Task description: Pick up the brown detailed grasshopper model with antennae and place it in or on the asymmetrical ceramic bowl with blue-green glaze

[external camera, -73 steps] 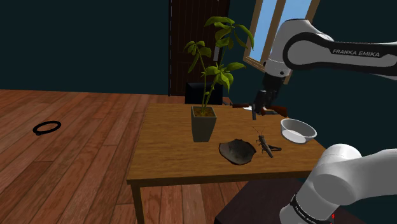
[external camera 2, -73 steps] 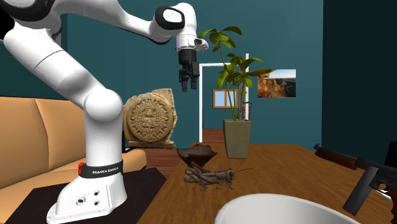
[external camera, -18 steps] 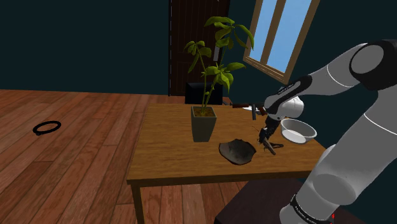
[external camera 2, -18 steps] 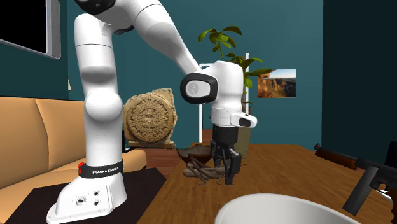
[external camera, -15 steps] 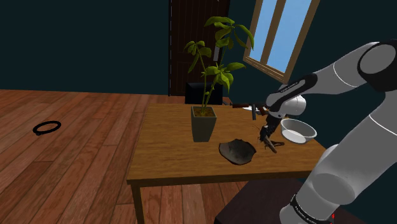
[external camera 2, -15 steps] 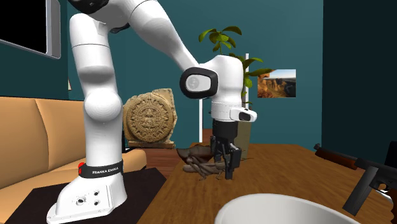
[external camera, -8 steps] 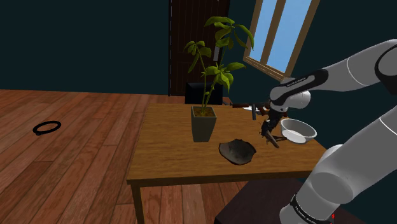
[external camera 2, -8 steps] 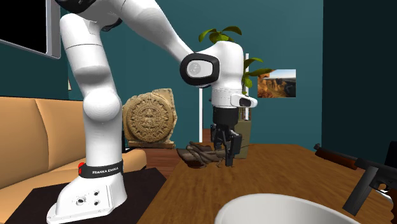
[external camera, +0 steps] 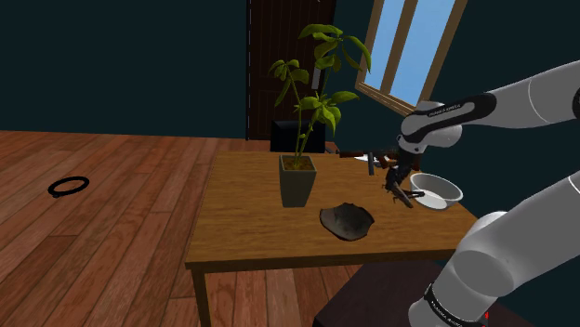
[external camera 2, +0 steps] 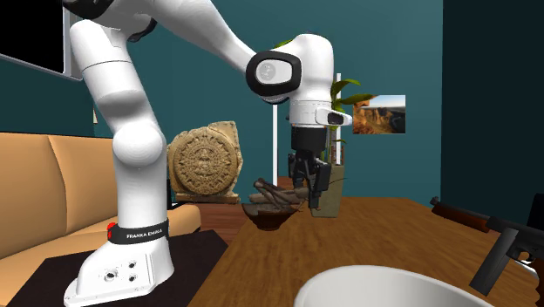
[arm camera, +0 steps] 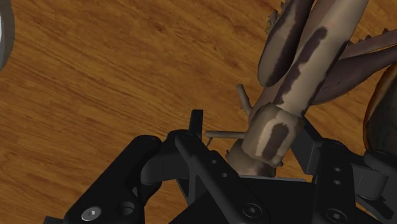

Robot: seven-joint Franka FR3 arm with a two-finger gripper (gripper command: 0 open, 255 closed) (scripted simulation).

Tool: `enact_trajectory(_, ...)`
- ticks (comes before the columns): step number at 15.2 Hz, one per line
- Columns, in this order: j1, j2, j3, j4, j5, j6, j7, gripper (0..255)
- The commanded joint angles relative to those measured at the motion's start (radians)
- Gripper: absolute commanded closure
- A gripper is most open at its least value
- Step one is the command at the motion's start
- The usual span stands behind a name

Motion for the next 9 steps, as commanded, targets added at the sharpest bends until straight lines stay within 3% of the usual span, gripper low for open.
enact_trajectory(1,-0.004,-0.019,0.010,0.014,-0.006,-0.032,0.010,255)
enact_trajectory(7,-0.013,-0.063,0.036,0.059,-0.017,-0.118,0.030,255)
enact_trajectory(9,-0.004,-0.094,0.079,0.021,-0.014,-0.109,0.086,255)
